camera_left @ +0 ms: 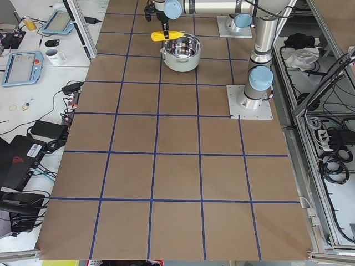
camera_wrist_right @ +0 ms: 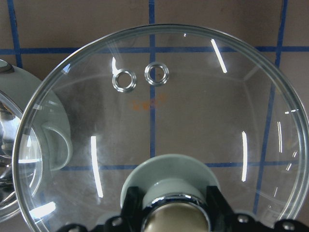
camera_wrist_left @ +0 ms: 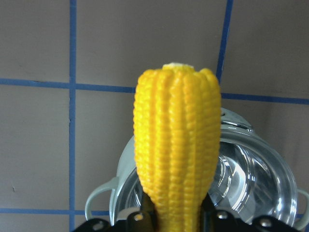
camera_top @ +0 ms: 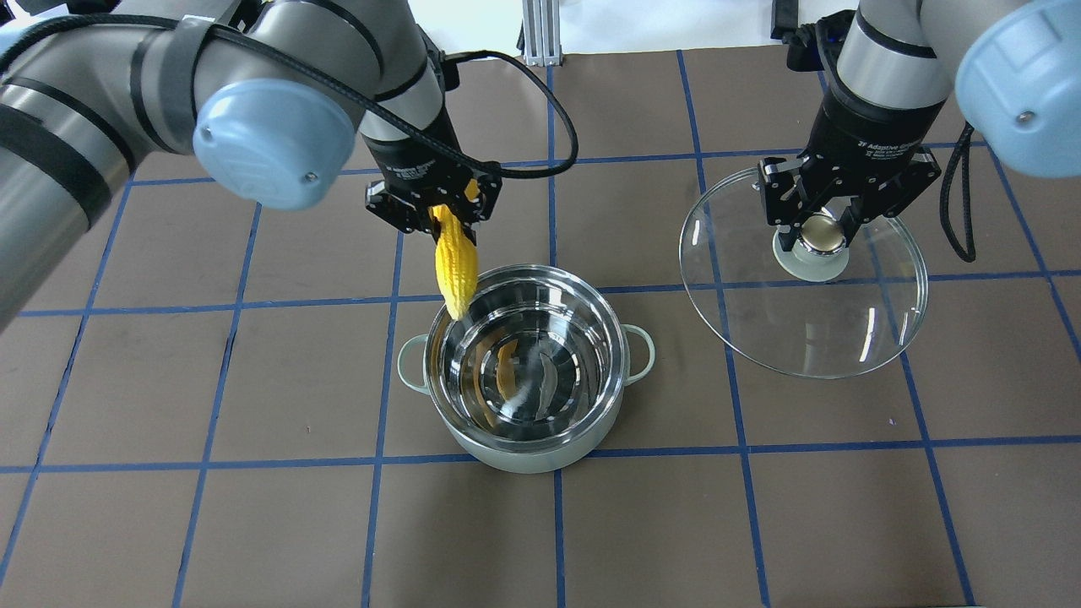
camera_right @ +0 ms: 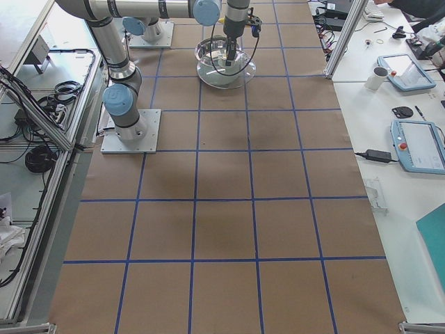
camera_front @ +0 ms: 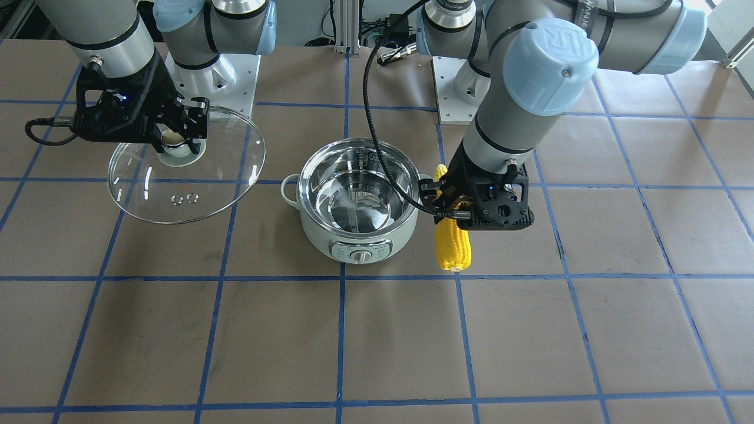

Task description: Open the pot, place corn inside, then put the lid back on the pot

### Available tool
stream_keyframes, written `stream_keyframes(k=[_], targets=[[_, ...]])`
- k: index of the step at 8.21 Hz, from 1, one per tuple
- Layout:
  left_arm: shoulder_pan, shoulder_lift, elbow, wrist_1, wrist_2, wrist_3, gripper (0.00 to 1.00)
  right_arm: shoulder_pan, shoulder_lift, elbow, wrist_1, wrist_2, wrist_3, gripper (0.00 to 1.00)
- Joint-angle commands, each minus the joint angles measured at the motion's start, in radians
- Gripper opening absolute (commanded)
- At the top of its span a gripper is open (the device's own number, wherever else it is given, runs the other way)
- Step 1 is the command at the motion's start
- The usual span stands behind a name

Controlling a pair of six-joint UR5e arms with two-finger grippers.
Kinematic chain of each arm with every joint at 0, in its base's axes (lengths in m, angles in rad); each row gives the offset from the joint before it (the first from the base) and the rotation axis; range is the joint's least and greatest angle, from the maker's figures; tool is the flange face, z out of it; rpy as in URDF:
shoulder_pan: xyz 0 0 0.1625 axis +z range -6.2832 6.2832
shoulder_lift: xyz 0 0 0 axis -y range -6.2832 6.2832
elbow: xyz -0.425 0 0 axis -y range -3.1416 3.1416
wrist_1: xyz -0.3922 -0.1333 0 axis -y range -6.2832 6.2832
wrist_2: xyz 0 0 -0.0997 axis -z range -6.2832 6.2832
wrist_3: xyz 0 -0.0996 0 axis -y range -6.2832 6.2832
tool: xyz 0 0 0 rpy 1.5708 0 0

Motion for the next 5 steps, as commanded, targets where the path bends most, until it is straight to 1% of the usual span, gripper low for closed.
stream_keyframes(k=[1,2,5], targets=[[-0.13,-0.003,-0.088,0.021,-0.002,-0.123,0.0,-0.001,0.001,0.002,0.01,-0.002,-0.003,0.4],[-0.138,-0.009,-0.114,0.056,-0.005,-0.123,0.0,-0.001,0.001,0.001,0.01,-0.004,-0.005,0.4],[-0.139,-0.017,-0.131,0.064,-0.009,-0.122,0.0,-0.001,-0.001,0.001,0.003,-0.007,0.01,0.36]])
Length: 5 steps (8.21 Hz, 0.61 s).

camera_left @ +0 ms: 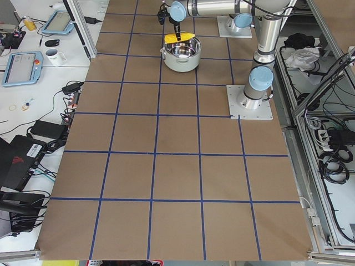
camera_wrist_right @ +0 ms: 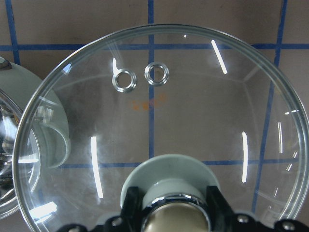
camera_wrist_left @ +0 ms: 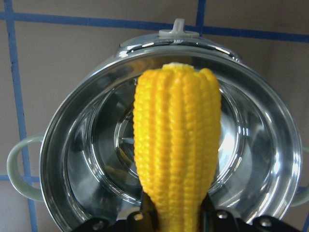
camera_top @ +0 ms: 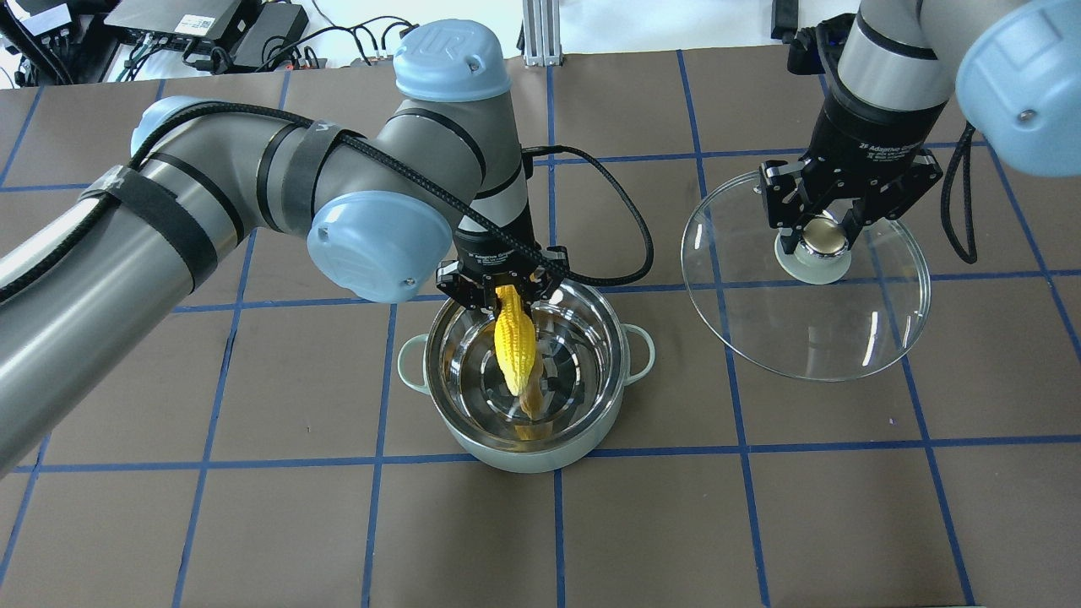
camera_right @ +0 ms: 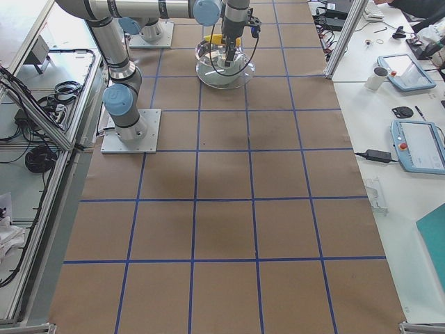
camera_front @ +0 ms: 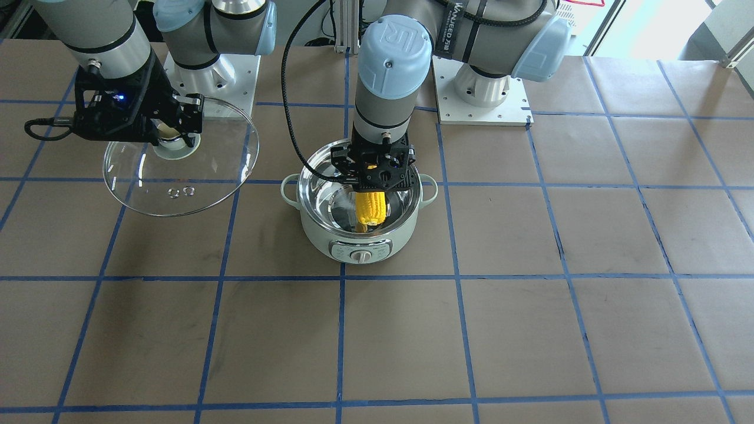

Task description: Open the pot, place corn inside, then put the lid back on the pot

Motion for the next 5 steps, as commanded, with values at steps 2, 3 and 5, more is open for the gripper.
stream_keyframes(k=[2,3,5], targets=[[-0.016,-0.02,-0.012,0.006,-0.009,0.009,0.0,0.0,-0.002,-0.002,-0.018,-0.002,0.038,0.33],[-0.034,-0.021,-0.016,0.003,-0.033,-0.002,0.0,0.0,-0.002,-0.002,-0.015,-0.004,0.061,0.33],[-0.049,-0.014,-0.054,0.003,-0.032,-0.004,0.0,-0.002,-0.001,-0.002,-0.01,-0.002,0.065,0.33]])
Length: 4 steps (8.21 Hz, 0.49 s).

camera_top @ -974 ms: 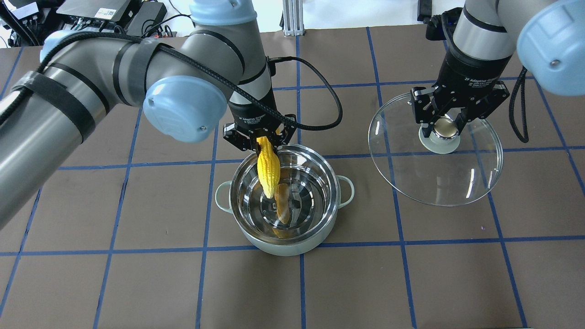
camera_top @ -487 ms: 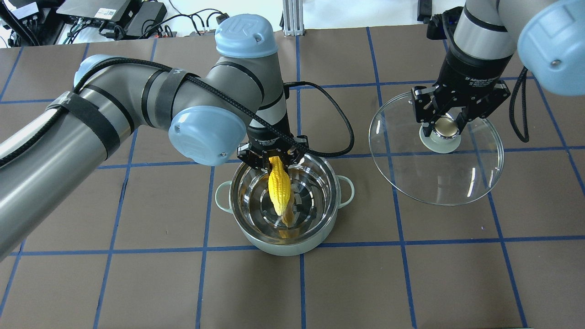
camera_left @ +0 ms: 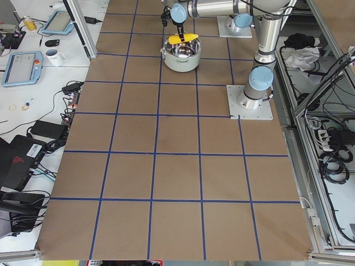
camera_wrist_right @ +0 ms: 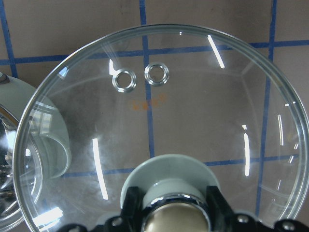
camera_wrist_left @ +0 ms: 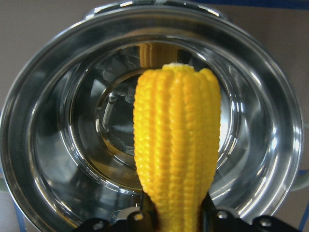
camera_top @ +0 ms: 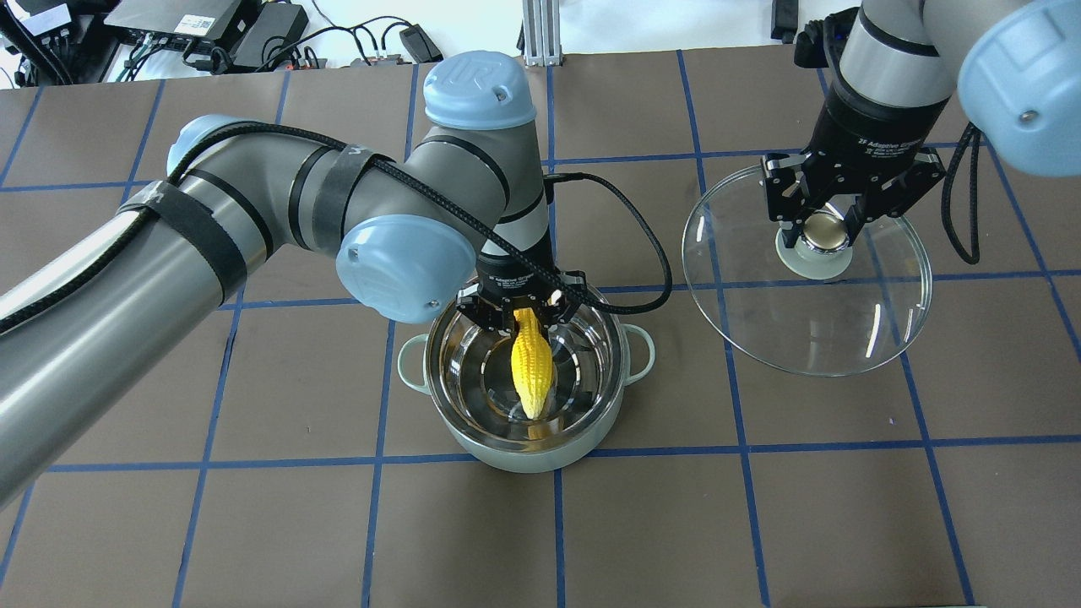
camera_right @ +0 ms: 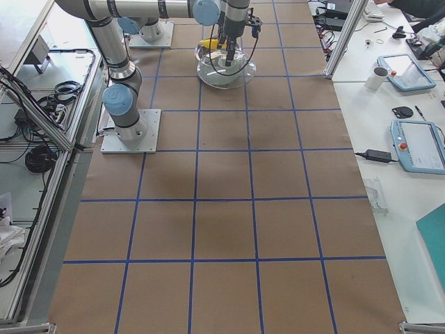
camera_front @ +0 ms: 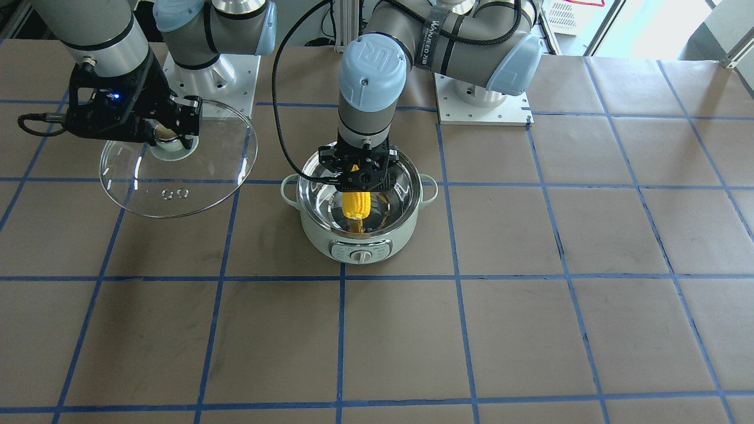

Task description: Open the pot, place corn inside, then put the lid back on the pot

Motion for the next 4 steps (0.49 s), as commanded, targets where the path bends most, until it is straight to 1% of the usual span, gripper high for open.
stream_keyframes(k=[1,2,3,4], targets=[[-0.015,0.0,-0.047,-0.001,-0.007,-0.002,0.0,0.001,0.001,0.0,0.002,0.001,0.006,0.33],[-0.015,0.0,-0.056,-0.001,0.001,-0.002,0.04,0.001,-0.001,0.0,-0.002,0.003,0.006,0.33],[-0.015,-0.005,-0.056,0.001,-0.004,-0.002,0.16,0.001,-0.001,0.0,-0.003,0.003,0.007,0.33],[-0.015,-0.017,-0.056,0.004,-0.004,-0.004,0.35,0.001,-0.001,0.0,-0.001,0.001,0.004,0.31]])
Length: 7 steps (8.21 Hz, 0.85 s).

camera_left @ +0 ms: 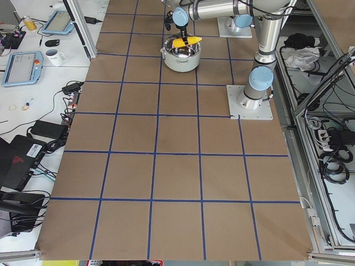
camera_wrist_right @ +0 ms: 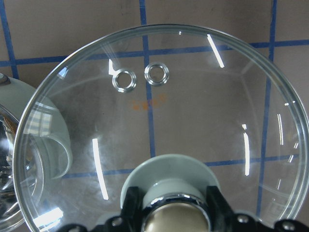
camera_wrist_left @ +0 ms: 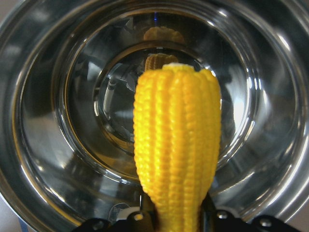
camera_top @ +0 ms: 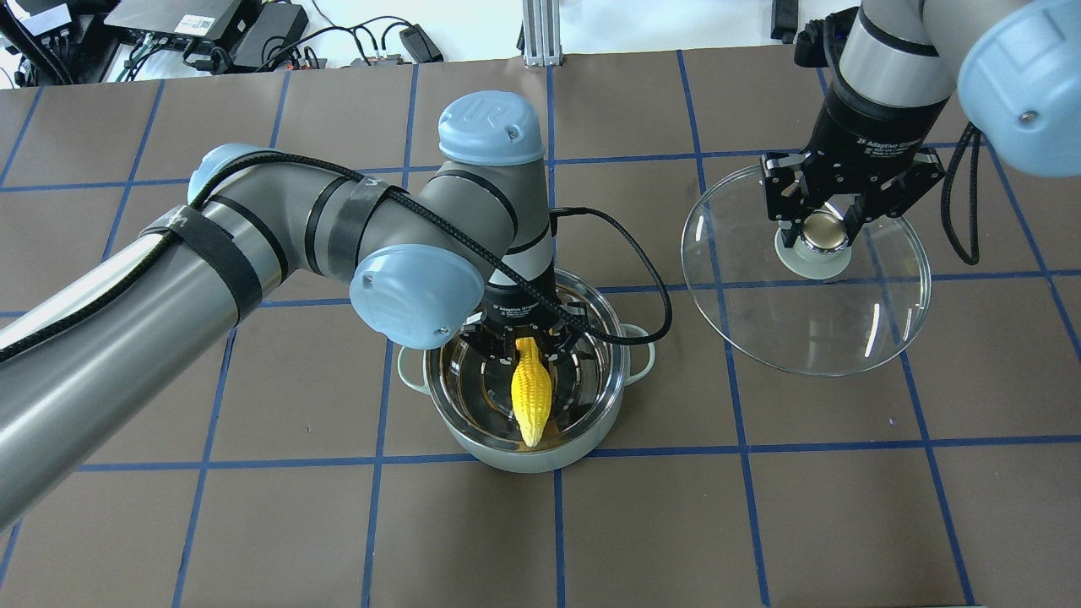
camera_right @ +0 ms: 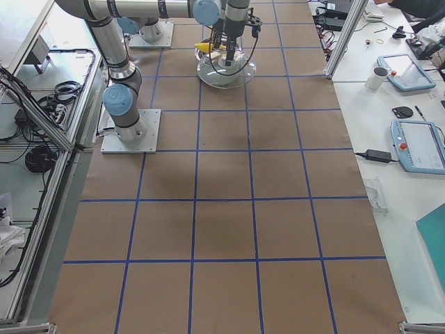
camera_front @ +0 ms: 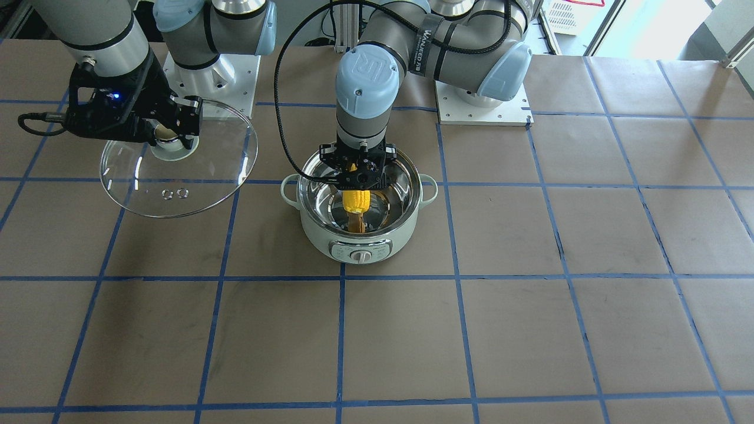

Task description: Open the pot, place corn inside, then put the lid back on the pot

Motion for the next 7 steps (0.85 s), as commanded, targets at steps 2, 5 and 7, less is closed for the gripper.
stream_keyframes(k=[2,5,7], targets=[[-0.001,-0.033,0.0,0.005,-0.001,-0.061,0.73,0.0,0.001,0.002,0.01,0.004,0.001,0.22],[-0.001,-0.039,0.005,0.027,0.008,-0.064,0.88,0.002,0.0,0.002,0.011,0.004,-0.001,0.01],[-0.001,-0.036,0.009,0.033,0.008,-0.058,0.91,0.002,0.001,0.002,0.01,0.005,-0.001,0.0]])
